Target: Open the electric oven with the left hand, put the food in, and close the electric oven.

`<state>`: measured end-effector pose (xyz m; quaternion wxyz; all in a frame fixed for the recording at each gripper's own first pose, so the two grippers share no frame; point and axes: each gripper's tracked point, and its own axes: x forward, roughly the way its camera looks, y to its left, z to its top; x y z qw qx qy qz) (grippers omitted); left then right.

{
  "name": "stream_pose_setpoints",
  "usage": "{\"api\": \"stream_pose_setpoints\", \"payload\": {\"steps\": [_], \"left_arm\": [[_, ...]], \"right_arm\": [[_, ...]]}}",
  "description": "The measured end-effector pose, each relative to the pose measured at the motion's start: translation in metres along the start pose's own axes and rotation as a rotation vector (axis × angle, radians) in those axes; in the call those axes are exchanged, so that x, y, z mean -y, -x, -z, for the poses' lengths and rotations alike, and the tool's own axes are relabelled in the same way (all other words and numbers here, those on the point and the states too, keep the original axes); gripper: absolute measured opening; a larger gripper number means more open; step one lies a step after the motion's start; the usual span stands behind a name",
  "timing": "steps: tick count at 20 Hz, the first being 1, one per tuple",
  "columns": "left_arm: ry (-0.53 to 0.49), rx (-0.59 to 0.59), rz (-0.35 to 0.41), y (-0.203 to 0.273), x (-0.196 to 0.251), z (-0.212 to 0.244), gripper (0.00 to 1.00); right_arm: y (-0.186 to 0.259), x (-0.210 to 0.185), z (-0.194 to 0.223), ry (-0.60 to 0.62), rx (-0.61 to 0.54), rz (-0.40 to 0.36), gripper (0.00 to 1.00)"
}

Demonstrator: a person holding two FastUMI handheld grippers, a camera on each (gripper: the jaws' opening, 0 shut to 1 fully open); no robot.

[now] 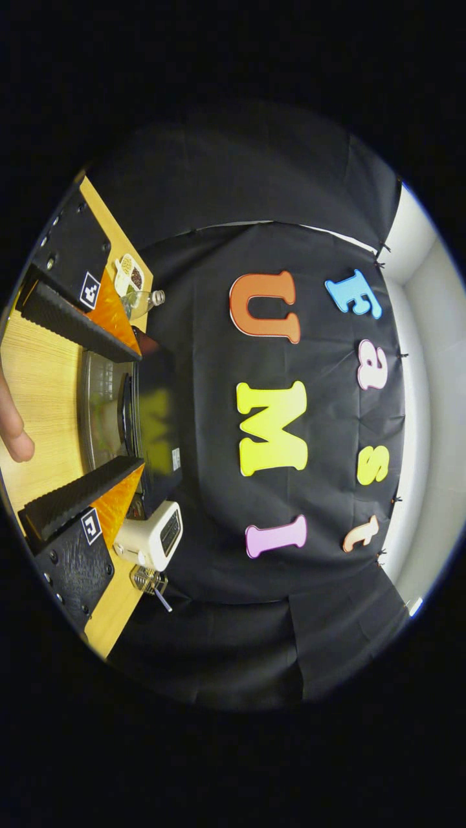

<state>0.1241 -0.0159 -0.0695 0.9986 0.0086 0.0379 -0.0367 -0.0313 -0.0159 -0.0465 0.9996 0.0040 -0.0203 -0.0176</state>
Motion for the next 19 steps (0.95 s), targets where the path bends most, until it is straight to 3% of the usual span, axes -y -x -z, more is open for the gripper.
{"api": "stream_pose_setpoints", "payload": {"steps": [2,5,6,7,8,11,19], "left_arm": [[0.026,0.008,0.006,0.025,-0.001,-0.016,0.95],[0.041,0.031,0.002,0.062,-0.005,-0.038,0.95],[0.04,0.039,-0.005,0.076,-0.006,-0.047,0.87],[0.026,0.056,-0.012,0.089,-0.007,-0.055,0.94],[0.008,0.073,-0.018,0.102,-0.008,-0.064,0.85],[-0.033,0.103,-0.034,0.138,-0.003,-0.074,0.94],[-0.007,0.104,-0.079,0.195,0.0,-0.032,0.95]], "right_arm": [[0.008,0.003,-0.004,-0.01,0.005,0.0,0.95],[0.018,0.006,-0.013,0.003,0.025,0.011,0.99],[0.02,0.005,-0.015,0.003,0.03,0.011,0.99],[0.024,0.004,-0.015,0.003,0.034,0.014,0.94],[0.025,0.007,-0.015,0.004,0.029,0.024,0.99],[0.031,0.004,-0.016,0.0,0.028,0.031,0.99],[0.048,-0.008,-0.015,0.007,0.046,-0.015,0.99]]}}
